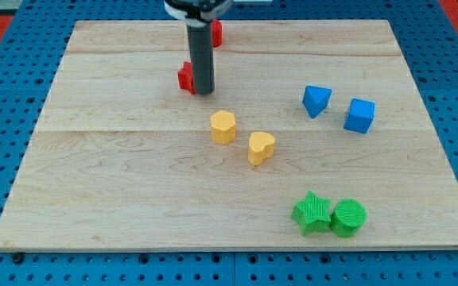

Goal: Nudge the red circle a bit left

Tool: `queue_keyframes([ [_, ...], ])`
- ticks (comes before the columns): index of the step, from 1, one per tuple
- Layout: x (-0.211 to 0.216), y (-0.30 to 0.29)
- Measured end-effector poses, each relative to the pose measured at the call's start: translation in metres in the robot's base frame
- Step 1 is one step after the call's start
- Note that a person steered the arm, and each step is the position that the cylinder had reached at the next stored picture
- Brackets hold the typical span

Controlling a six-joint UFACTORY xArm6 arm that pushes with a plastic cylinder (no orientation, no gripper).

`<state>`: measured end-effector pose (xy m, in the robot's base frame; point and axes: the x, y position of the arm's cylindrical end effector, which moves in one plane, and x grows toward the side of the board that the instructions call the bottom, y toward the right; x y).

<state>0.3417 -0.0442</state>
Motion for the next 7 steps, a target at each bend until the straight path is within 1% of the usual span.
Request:
queue_keyframes([
  [1, -0.029, -0.006],
  [2, 0.025, -0.011],
  [3, -0.013, -0.044],
  [4, -0.056, -0.038],
  [5, -0.081, -0.022],
  [6, -0.068, -0.041],
  [7, -0.068, -0.033],
])
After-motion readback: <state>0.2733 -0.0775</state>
